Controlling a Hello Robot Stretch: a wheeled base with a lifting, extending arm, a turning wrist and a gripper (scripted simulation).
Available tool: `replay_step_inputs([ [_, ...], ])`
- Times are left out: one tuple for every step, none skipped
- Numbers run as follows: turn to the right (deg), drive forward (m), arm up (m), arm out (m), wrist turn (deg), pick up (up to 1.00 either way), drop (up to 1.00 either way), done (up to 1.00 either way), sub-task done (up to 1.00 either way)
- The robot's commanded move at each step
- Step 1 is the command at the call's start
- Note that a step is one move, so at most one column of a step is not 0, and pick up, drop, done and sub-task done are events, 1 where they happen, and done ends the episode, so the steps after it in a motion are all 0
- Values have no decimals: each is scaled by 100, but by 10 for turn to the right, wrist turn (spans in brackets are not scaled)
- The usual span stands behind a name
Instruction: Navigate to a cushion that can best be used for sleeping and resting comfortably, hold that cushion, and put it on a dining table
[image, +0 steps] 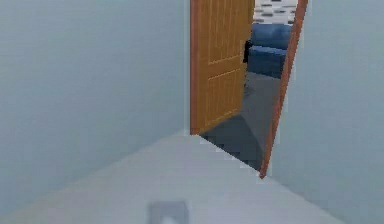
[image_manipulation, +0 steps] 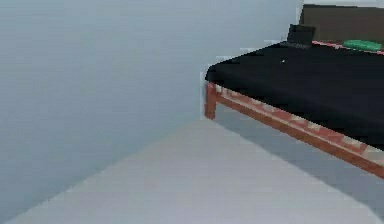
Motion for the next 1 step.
replay_step_inputs([
  [0, 100, 0, 0, 0, 0, 0, 0, 0],
])
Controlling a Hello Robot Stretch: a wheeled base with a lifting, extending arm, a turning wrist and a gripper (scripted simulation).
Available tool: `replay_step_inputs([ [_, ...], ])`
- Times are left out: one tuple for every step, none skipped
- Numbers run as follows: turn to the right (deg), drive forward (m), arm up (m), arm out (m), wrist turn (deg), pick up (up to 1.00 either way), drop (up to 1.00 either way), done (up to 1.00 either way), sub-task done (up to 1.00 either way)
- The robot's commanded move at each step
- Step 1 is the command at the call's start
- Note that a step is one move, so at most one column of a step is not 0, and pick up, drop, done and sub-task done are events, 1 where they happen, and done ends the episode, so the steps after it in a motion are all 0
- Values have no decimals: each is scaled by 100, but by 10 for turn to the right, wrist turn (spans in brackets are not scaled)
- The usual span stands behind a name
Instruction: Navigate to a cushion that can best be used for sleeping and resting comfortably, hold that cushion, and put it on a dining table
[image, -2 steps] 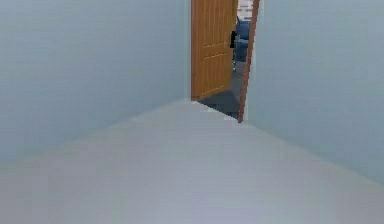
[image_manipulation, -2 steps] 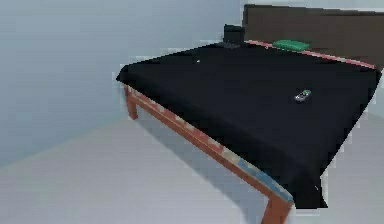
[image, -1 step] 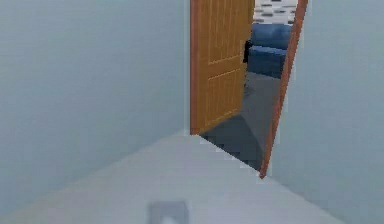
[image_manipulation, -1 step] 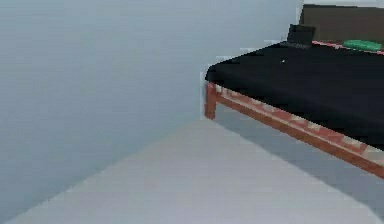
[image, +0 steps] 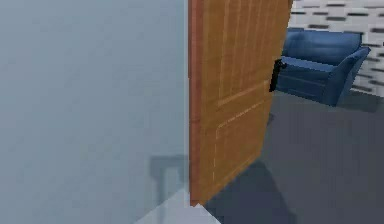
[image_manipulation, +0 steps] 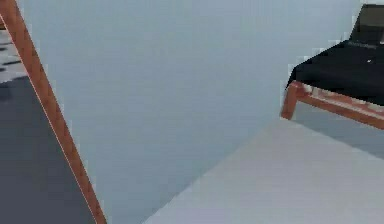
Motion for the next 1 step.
replay_step_inputs([
  [90, 0, 0, 0, 0, 0, 0, 0, 0],
])
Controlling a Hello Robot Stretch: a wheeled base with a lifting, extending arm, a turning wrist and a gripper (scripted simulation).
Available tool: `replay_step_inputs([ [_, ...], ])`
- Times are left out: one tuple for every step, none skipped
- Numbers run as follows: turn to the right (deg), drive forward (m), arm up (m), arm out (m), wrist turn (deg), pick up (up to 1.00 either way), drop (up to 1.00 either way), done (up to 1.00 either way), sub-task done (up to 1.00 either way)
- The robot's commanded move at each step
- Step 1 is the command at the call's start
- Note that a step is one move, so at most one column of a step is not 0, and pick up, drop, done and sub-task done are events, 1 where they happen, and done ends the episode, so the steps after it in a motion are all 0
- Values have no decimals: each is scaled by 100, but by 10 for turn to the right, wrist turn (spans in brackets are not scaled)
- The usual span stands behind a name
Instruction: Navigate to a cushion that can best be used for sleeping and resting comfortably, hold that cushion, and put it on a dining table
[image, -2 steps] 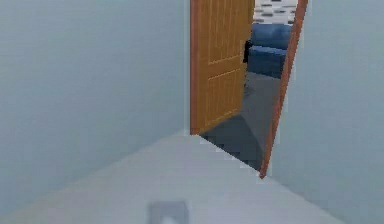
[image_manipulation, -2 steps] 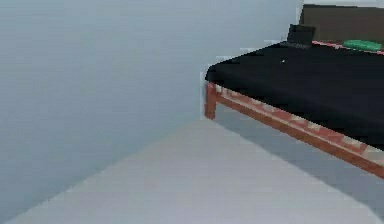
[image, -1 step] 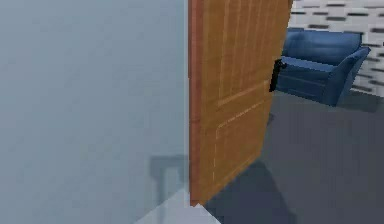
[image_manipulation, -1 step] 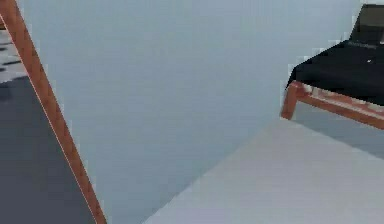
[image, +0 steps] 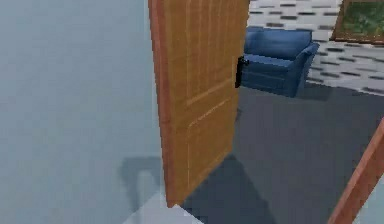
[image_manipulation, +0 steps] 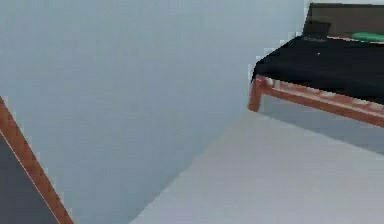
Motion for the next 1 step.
replay_step_inputs([
  [0, 35, 0, 0, 0, 0, 0, 0, 0],
])
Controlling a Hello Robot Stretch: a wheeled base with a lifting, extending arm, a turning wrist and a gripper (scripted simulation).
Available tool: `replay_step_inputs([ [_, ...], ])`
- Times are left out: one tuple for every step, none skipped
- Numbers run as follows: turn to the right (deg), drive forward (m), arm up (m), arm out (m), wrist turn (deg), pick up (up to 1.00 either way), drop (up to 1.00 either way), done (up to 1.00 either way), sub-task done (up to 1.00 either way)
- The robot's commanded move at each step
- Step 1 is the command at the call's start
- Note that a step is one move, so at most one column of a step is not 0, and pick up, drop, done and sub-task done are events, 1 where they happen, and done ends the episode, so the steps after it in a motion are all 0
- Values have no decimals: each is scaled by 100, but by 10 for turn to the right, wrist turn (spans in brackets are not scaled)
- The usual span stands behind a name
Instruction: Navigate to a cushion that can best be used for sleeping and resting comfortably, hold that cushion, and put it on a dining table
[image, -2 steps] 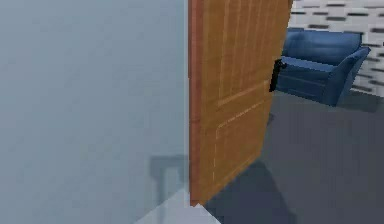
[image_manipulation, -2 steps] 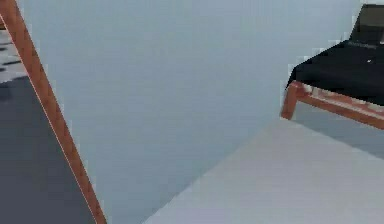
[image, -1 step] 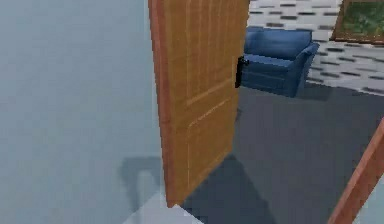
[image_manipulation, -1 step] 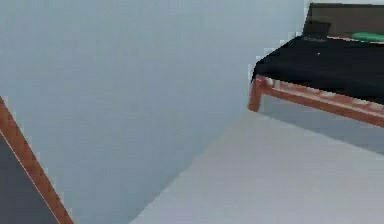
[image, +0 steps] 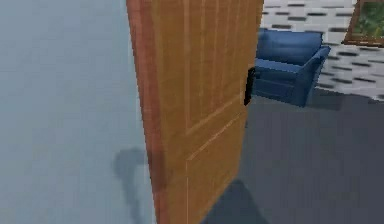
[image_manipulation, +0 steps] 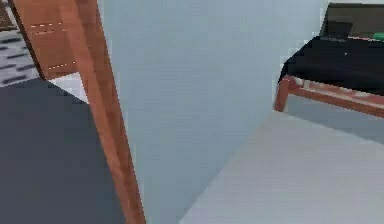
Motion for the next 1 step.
replay_step_inputs([
  [300, 0, 0, 0, 0, 0, 0, 0, 0],
])
